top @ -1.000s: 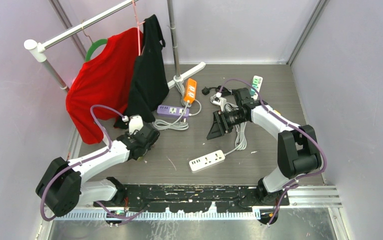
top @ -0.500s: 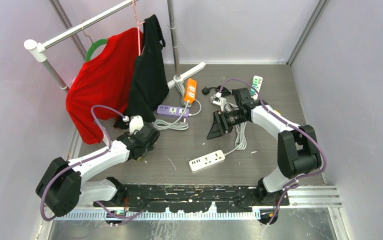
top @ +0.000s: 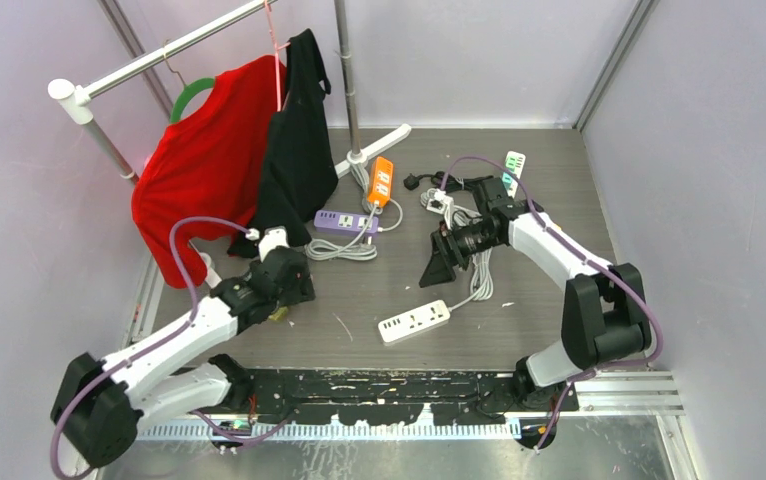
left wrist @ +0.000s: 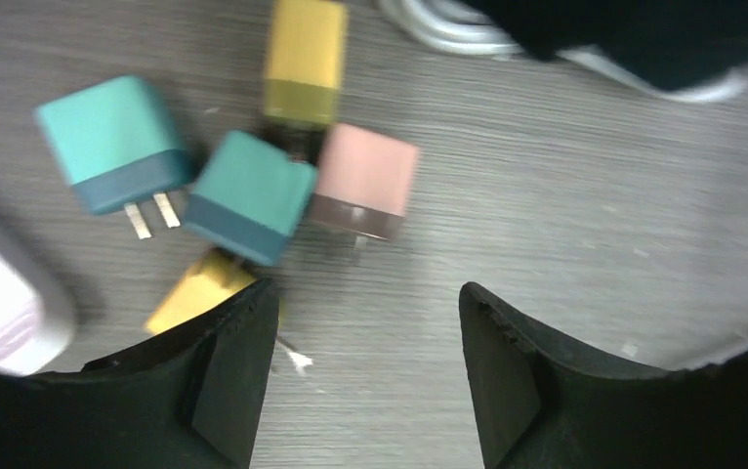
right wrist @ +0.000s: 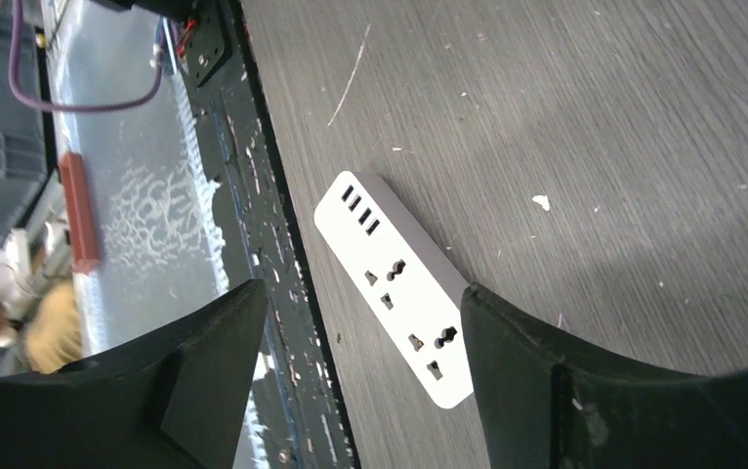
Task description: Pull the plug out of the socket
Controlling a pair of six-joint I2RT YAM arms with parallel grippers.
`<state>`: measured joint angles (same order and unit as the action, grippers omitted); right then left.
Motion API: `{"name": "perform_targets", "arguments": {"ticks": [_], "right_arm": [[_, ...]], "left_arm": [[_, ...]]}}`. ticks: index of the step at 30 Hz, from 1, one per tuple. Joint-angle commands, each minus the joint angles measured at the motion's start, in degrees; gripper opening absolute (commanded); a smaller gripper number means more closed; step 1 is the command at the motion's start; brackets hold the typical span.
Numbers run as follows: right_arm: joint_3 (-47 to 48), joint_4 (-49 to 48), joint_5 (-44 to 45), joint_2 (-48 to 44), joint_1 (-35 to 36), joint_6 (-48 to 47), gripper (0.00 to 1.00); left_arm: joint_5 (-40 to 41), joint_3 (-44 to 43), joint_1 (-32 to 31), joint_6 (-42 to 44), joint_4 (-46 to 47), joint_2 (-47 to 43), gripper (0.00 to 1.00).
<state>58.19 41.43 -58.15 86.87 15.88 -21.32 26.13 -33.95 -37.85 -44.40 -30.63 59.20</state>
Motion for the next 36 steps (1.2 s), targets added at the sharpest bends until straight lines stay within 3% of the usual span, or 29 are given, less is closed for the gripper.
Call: {"name": "perform_targets", "arguments": {"ticks": [1,4,6,9,12,19,29,36], "right_arm": [[1.57,8.57,-5.89,-5.08,-0.4,-19.25,0.81],[1.08,19.73,-9.16,-6.41,-0.96,-42.7,0.96],[0.16,26.49,-9.98,-7.15,-1.55,-56.14,1.0],[-2.28,27.65,-8.81,-8.48,-1.94,-62.53,1.0],[-4.93,23.57,-5.46,-10.05,-1.87,-62.16,1.0],[-11.83,2.81,8.51,-15.02,4.16,-47.25,1.0],[-14.36,-3.22,20.21,-8.53,19.06,-47.61,1.0],[-15.13,-8.08,26.13,-6.28,23.45,-45.32,1.0]], "left_arm": [[-17.83,4.11,0.25,6.35,12.39,-8.42,0.71],[-29.02,9.63,0.24,8.15,24.66,-13.34,0.82],[-33.99,12.18,0.28,9.33,29.58,-16.39,0.84],[-37.49,14.52,0.23,11.76,33.59,-19.05,0.84],[-37.74,16.19,0.22,15.25,36.3,-20.34,0.84],[-30.37,21.61,0.21,21.89,44.91,-19.08,0.85],[-25.57,23.16,0.18,20.99,47.05,-16.92,0.83],[-24.4,24.96,0.19,20.08,47.28,-19.6,0.82]]}}
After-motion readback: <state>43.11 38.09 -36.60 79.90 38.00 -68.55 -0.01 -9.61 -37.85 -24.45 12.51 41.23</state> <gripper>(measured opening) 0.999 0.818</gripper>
